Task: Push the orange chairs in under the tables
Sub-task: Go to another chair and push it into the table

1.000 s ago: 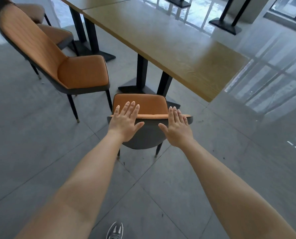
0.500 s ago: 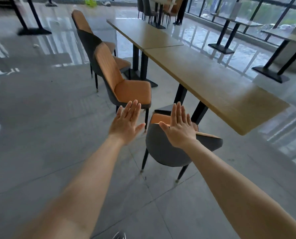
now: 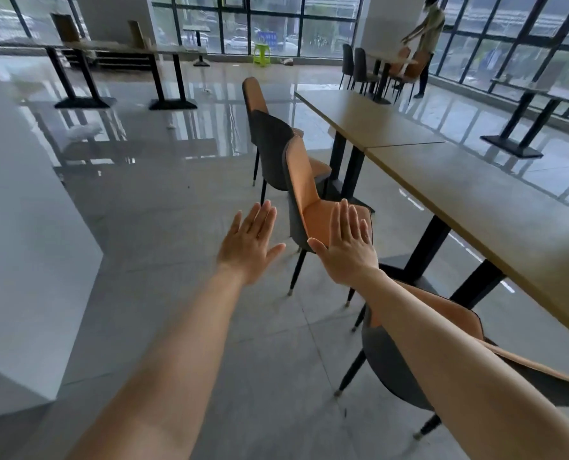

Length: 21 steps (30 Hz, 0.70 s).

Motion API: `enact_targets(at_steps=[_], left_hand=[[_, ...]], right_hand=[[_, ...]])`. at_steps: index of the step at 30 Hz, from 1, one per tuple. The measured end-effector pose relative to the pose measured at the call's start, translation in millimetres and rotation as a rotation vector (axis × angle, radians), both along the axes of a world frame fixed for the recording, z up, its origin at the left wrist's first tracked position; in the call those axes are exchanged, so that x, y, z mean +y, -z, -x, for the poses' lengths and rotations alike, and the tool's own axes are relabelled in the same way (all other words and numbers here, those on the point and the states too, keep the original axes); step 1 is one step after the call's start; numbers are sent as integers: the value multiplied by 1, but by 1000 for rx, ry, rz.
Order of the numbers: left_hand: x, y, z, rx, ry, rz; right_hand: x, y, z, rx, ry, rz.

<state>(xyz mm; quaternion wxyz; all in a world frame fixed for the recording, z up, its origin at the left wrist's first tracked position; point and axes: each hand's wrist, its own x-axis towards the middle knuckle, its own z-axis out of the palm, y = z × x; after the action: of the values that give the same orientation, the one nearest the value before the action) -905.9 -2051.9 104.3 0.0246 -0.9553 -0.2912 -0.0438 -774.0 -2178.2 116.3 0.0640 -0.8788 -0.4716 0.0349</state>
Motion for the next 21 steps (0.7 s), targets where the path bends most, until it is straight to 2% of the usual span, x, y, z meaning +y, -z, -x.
enact_targets(at_steps=[10,15,21], left_hand=[[172,5,-8,-22,-98,-2],[270,16,-46,-8,-146,11],[404,-7,-109,-18,-186,16]], right_hand=[[183,2,-25,-18,-99,-19],[290,16,-66,-7,-141,-25],[435,2,-133,-35,-191,-31]])
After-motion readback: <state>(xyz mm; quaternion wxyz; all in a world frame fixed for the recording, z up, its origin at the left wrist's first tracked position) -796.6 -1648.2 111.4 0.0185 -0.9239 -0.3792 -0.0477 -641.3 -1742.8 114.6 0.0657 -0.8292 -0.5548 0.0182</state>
